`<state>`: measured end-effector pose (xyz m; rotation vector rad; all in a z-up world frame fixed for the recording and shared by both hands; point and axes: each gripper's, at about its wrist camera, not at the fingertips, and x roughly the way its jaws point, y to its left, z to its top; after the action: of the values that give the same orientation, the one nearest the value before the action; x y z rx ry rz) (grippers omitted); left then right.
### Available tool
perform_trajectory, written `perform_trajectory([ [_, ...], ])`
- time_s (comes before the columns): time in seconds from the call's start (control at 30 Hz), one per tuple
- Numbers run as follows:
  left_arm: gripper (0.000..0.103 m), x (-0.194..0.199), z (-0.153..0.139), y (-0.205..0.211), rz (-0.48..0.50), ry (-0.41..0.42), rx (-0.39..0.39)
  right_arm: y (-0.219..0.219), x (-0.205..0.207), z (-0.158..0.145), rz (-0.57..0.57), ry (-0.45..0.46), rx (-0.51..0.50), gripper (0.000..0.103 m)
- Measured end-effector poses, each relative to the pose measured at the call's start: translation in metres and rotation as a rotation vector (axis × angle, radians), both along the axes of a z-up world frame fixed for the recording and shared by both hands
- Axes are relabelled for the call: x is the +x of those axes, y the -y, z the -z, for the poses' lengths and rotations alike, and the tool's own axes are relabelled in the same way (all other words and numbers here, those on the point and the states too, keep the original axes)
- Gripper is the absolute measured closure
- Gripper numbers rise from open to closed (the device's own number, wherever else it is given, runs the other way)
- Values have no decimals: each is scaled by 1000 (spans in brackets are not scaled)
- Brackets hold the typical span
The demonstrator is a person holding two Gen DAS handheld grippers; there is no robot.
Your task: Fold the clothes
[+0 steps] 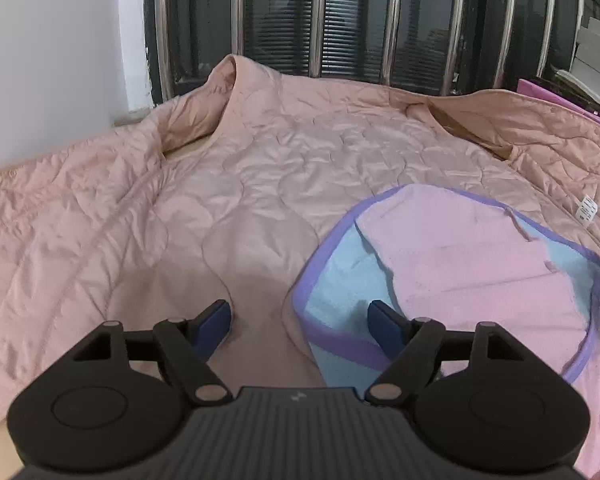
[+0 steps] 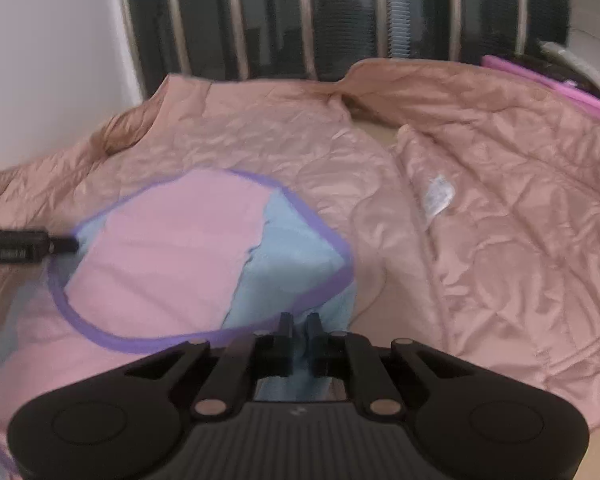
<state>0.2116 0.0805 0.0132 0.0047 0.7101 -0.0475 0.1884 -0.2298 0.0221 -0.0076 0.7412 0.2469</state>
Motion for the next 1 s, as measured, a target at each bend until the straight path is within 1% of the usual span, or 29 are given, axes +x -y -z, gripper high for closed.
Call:
perform_trajectory([
  [0.03,25,1,2,0,-4,-1,-1,0,-8,-7,13,27,7,92],
  [0.07,25,1,3,-1,-7,-2,-5,0,-21,-17,5,52,35,87],
  [0.1,25,2,5,-1,-9,-2,-8,-2,-36,-28,-16,79,64,76],
  [0.13,25,3,6,-2,-10,-1,-11,-6,-58,-39,-65,112,95,67],
  [0.17,26,4,8,-2,-12,-1,-14,-11,-80,-49,-117,140,119,53],
  [0.2,27,4,7,-3,-14,1,-16,-21,-105,-54,-177,155,127,48],
  [0.23,28,4,7,-3,-17,4,-19,-32,-131,-58,-243,165,129,49],
  [0.27,34,4,7,-3,-26,8,-16,-46,-156,-57,-315,161,118,49],
  [0.3,44,3,7,-3,-37,13,-13,-58,-177,-54,-364,154,112,49],
  [0.33,51,3,6,-5,-53,22,-10,-70,-196,-49,-408,136,107,49],
  [0.37,65,2,5,-8,-63,26,-19,-81,-213,-42,-447,111,108,49],
  [0.4,72,1,5,-11,-72,30,-29,-91,-228,-34,-476,87,111,49],
  [0.47,74,-1,3,-16,-87,38,-48,-107,-250,-19,-531,48,99,49],
  [0.53,76,-2,1,-20,-75,35,-65,-119,-268,-6,-568,43,42,49],
  [0.6,77,-3,-2,-24,-58,31,-82,-123,-275,0,-545,39,17,49],
  [0.63,75,-6,-4,-24,-23,27,-88,-125,-279,3,-534,37,4,49],
  [0.67,63,-9,-6,-23,10,31,-83,-126,-282,5,-518,38,-7,49],
  [0.7,42,-13,-8,-22,27,49,-71,-122,-282,5,-492,45,-12,49],
  [0.73,30,-16,-8,-19,36,75,-54,-119,-283,5,-466,49,-11,49],
  [0.77,16,-18,-8,-16,43,97,-35,-114,-282,4,-438,45,3,49],
  [0.8,19,-15,-6,-14,47,98,-21,-109,-282,3,-411,41,17,49],
  [0.83,24,-11,-2,-12,59,68,-33,-106,-282,3,-393,38,31,49],
  [0.87,42,-7,1,-11,69,39,-43,-106,-283,3,-398,39,45,49],
  [0.9,50,-5,4,-9,67,20,-40,-107,-284,3,-403,39,59,49],
  [0.93,56,-6,5,-7,58,33,-11,-108,-284,4,-407,39,66,49],
  [0.97,66,-8,4,-7,54,37,1,-111,-284,5,-409,40,59,49],
  [1.0,80,-9,3,-8,49,40,8,-113,-284,6,-406,37,53,49],
])
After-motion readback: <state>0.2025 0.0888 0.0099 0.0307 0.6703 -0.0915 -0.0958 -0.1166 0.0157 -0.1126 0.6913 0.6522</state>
